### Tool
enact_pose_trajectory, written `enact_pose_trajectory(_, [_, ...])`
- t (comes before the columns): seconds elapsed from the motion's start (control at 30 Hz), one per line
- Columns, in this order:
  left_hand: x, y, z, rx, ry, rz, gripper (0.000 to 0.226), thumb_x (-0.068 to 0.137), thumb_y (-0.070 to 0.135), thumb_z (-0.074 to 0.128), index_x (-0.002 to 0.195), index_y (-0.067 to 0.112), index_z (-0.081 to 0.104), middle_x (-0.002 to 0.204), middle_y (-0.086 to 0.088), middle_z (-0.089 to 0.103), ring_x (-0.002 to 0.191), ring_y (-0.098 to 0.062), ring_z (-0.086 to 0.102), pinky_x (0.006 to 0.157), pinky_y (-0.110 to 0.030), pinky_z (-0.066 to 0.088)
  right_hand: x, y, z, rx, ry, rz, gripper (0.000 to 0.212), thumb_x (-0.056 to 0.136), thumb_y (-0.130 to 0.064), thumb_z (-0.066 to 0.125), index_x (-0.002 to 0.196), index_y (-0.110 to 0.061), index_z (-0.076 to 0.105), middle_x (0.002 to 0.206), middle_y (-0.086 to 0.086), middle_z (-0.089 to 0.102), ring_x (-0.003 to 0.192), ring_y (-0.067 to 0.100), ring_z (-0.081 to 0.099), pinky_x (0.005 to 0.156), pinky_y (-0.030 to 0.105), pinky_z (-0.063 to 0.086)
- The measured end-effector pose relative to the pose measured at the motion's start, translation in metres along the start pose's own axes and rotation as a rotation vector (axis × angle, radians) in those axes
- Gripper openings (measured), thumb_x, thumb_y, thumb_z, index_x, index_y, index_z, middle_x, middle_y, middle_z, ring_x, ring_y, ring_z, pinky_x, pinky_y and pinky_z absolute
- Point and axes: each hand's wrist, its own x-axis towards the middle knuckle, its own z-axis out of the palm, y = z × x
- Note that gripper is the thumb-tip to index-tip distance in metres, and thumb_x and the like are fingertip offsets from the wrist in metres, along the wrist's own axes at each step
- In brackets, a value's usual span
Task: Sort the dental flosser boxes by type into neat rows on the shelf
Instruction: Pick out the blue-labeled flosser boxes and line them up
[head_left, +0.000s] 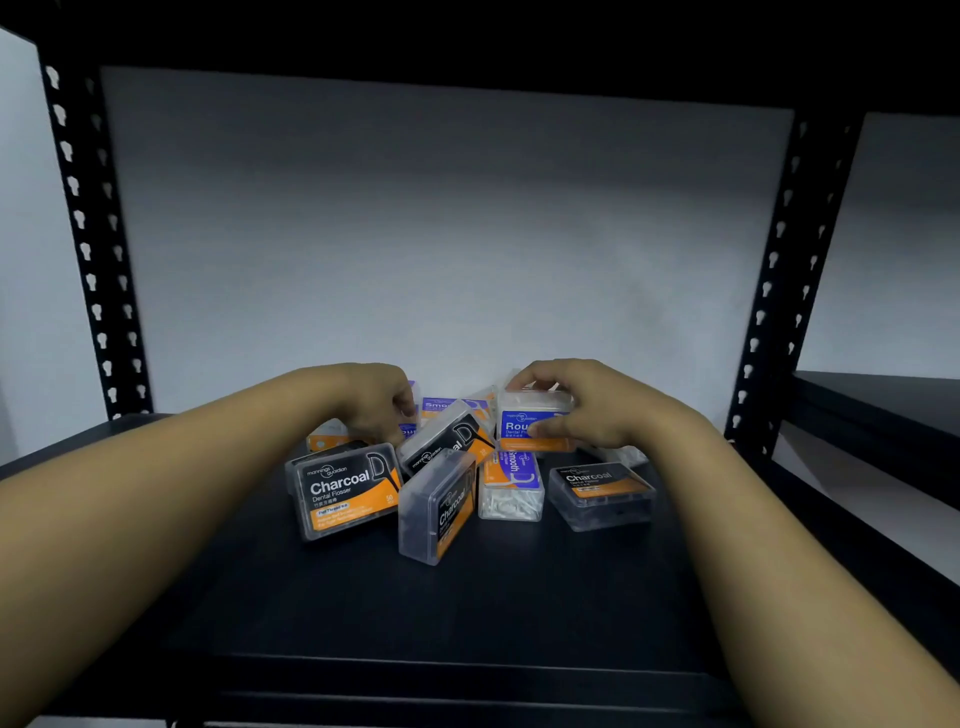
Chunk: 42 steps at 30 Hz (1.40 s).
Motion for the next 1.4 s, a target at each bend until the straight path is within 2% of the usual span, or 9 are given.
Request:
enact_pose_trajectory(0.2, [-0.009, -0.01, 0.003, -0.029, 0.152, 0.037, 0.063, 0.076, 0.031, 0.084, 0.134, 0.017, 0.062, 0.131, 0.002, 0.063, 0.117, -0.018, 0.058, 0.096, -0.032, 0.05, 0.002, 0.001, 0.003, -0.002, 0.008, 0.007, 0.047, 0.09, -0.023, 0.08, 0.131, -0.037, 0.061, 0.123, -0.007, 0.059, 0.105, 0.014, 0.061, 0.074, 0.021, 0.049])
enact_pose_trajectory(0.4, [-0.009, -0.013, 0.01, -0.029, 0.272, 0.052, 0.071, 0.066, 0.033, 0.089, 0.13, 0.021, 0.062, 0.127, 0.002, 0.061, 0.112, -0.016, 0.057, 0.083, -0.027, 0.047, 0.003, 0.0, 0.005, -0.012, 0.013, 0.009, 0.047, 0.09, -0.026, 0.08, 0.132, -0.037, 0.06, 0.123, -0.007, 0.059, 0.099, 0.009, 0.061, 0.074, 0.022, 0.05])
enact_pose_trajectory(0.63, [-0.007, -0.008, 0.012, 0.056, 0.371, 0.044, 0.043, 0.069, 0.035, 0.084, 0.109, 0.028, 0.069, 0.112, 0.007, 0.062, 0.102, -0.015, 0.054, 0.082, -0.033, 0.048, 0.001, -0.002, 0.005, -0.005, 0.033, 0.008, 0.05, 0.091, -0.025, 0.078, 0.135, -0.035, 0.058, 0.124, -0.006, 0.057, 0.105, 0.014, 0.061, 0.078, 0.024, 0.051])
enact_pose_trajectory(0.73, [-0.006, -0.005, 0.008, 0.057, 0.337, 0.051, 0.04, 0.069, 0.036, 0.085, 0.104, 0.031, 0.067, 0.104, 0.013, 0.054, 0.101, -0.015, 0.054, 0.08, -0.032, 0.044, 0.0, -0.003, 0.006, -0.001, 0.029, 0.006, 0.05, 0.091, -0.024, 0.079, 0.135, -0.033, 0.058, 0.122, -0.006, 0.057, 0.105, 0.014, 0.061, 0.079, 0.026, 0.054])
enact_pose_trajectory(0.83, [-0.002, -0.002, 0.003, -0.012, 0.288, 0.075, 0.041, 0.071, 0.031, 0.083, 0.107, 0.028, 0.064, 0.106, 0.015, 0.067, 0.101, -0.014, 0.061, 0.083, -0.032, 0.047, 0.0, -0.006, 0.007, -0.018, 0.029, 0.011, 0.051, 0.091, -0.025, 0.078, 0.137, -0.032, 0.057, 0.122, -0.006, 0.056, 0.109, 0.015, 0.061, 0.083, 0.028, 0.056])
enact_pose_trajectory(1.0, [0.006, 0.003, -0.008, -0.077, 0.163, 0.169, 0.04, 0.08, 0.017, 0.08, 0.118, 0.02, 0.068, 0.112, 0.007, 0.071, 0.087, -0.007, 0.06, 0.072, -0.021, 0.047, -0.002, -0.009, 0.009, -0.028, 0.021, 0.039, 0.057, 0.091, -0.032, 0.078, 0.143, -0.031, 0.054, 0.124, -0.007, 0.057, 0.103, 0.011, 0.063, 0.073, 0.022, 0.053])
enact_pose_trajectory(1.1, [0.01, 0.007, -0.015, -0.115, 0.137, 0.208, 0.032, 0.088, 0.016, 0.072, 0.12, 0.019, 0.071, 0.117, 0.006, 0.071, 0.089, -0.002, 0.062, 0.084, -0.026, 0.053, -0.001, -0.012, 0.014, -0.054, 0.023, 0.031, 0.059, 0.089, -0.04, 0.078, 0.143, -0.035, 0.053, 0.133, -0.003, 0.063, 0.108, 0.014, 0.067, 0.089, 0.035, 0.06])
enact_pose_trajectory(1.2, [0.014, 0.013, -0.012, -0.07, 0.124, 0.215, 0.028, 0.093, 0.022, 0.066, 0.12, 0.021, 0.072, 0.117, 0.007, 0.071, 0.084, 0.002, 0.06, 0.091, -0.033, 0.055, 0.003, -0.015, 0.019, -0.118, 0.04, 0.025, 0.06, 0.087, -0.052, 0.073, 0.142, -0.042, 0.053, 0.136, -0.003, 0.062, 0.113, 0.016, 0.064, 0.095, 0.041, 0.057])
enact_pose_trajectory(1.4, [0.02, 0.017, -0.01, -0.031, 0.086, 0.174, 0.031, 0.095, 0.025, 0.06, 0.124, 0.023, 0.069, 0.122, 0.002, 0.071, 0.108, -0.016, 0.065, 0.097, -0.04, 0.055, 0.007, -0.018, 0.028, -0.251, 0.03, 0.006, 0.055, 0.088, -0.057, 0.07, 0.138, -0.045, 0.051, 0.137, -0.003, 0.059, 0.116, 0.019, 0.061, 0.093, 0.042, 0.055])
